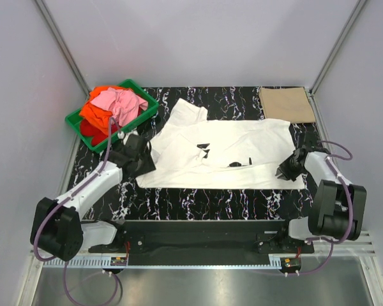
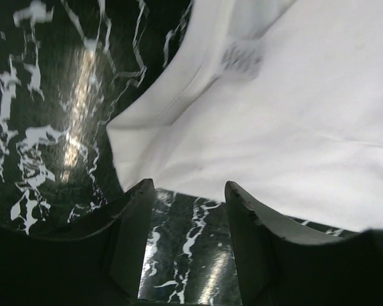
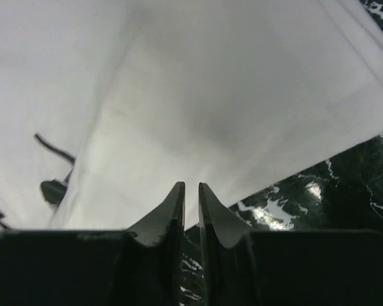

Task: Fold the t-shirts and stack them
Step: Fold the tshirt

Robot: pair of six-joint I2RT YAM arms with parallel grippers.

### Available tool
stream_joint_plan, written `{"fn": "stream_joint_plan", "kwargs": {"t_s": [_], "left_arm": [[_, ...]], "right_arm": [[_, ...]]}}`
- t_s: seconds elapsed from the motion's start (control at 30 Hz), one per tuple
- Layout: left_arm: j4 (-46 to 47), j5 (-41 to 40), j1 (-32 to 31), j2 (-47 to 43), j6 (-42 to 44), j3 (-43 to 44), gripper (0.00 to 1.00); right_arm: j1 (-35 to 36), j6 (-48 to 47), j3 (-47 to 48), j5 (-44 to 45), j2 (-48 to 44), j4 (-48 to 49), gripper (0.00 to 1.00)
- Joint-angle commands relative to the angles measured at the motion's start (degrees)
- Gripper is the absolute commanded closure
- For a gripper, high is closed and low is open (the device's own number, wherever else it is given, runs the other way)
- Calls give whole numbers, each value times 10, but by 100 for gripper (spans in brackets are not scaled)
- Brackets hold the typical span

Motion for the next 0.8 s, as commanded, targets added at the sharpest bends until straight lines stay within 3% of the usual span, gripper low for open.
{"fn": "stream_joint_plan", "kwargs": {"t_s": [0.0,0.1,0.13,0.27,0.3,0.4,0.5,0.6,0.77], "left_arm": [[13,-8,1,-3,65,100,46],[34,70,16,39,126,164,43],[39,132,21,68,153,193,43],[42,167,32,144,192,255,43],[43,166,35,158,199,267,44],[47,197,45,222,240,312,43],[37,239,47,301,288,372,44],[37,296,46,374,312,427,48],[40,283,47,465,360,499,49]], "right_arm": [[15,-27,56,-55,-74,-13,79],[77,-24,86,-61,-96,41,67],[100,-20,88,-62,-94,65,61],[199,-31,136,-141,-12,183,52],[249,-56,181,-143,41,194,51],[306,-96,273,-155,152,196,48],[326,-114,344,-187,237,199,47],[346,-128,382,-208,285,198,50],[370,-134,388,-220,312,202,50]]}}
